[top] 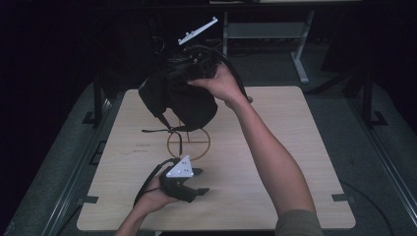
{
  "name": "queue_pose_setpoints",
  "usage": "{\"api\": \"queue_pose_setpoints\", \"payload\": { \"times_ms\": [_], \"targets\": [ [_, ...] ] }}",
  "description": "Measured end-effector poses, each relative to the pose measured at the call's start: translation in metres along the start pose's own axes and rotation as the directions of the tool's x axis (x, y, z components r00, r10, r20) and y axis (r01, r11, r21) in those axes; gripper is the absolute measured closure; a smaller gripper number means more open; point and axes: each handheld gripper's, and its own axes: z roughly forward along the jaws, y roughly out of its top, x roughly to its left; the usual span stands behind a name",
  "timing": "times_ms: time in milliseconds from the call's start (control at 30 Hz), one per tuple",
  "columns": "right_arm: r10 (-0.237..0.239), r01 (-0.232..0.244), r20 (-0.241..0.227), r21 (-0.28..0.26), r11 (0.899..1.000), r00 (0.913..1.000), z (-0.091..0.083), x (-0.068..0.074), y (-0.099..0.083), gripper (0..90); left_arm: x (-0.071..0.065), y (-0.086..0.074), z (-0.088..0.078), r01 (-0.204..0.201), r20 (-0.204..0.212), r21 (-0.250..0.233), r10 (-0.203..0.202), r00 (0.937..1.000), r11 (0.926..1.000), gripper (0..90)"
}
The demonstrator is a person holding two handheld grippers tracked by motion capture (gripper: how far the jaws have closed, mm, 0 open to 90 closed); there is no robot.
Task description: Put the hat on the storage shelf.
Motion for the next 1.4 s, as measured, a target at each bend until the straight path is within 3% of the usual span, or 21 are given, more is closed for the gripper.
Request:
{"api": "queue_pose_setpoints", "payload": {
  "times_ms": [167, 267, 467, 800, 1067, 1400],
  "targets": [
    [0.003, -0.004, 0.004, 0.018, 1.0, 1.0, 0.011, -0.001, 0.001, 85.2, -0.001, 0.0, 0.002, -0.004, 0.003, 0.002, 0.004, 1.0, 1.0, 34.8],
    [-0.009, 0.008, 0.036, 0.032, 0.999, 0.9993, 0.02, 0.0, 0.002, 81.4, -0.003, 0.001, 0.004, 0.002, 0.005, 0.006, -0.002, 1.0, 1.0, 34.5],
    [-0.013, 0.007, 0.081, 0.073, 0.997, 0.9967, 0.032, 0.0, 0.002, 61.1, -0.003, 0.001, 0.004, -0.001, 0.006, 0.005, 0.001, 1.0, 1.0, 34.4],
    [-0.004, -0.003, 0.096, 0.077, 0.997, 0.9954, 0.021, -0.004, -0.006, 48.1, -0.004, -0.001, 0.004, 0.005, 0.003, 0.007, -0.005, 1.0, 1.0, 32.8],
    [0.018, -0.024, 0.102, 0.051, 0.998, 0.9946, 0.006, -0.008, -0.015, 41.4, 0.0, -0.004, 0.0, 0.025, -0.013, -0.007, -0.025, 0.9996, 0.9997, 31.5],
    [0.04, -0.045, 0.112, 0.041, 0.998, 0.9929, -0.01, -0.009, -0.027, 36.3, 0.0, -0.005, 0.001, 0.027, -0.024, 0.015, -0.027, 0.9994, 0.9995, 29.2]
  ]
}}
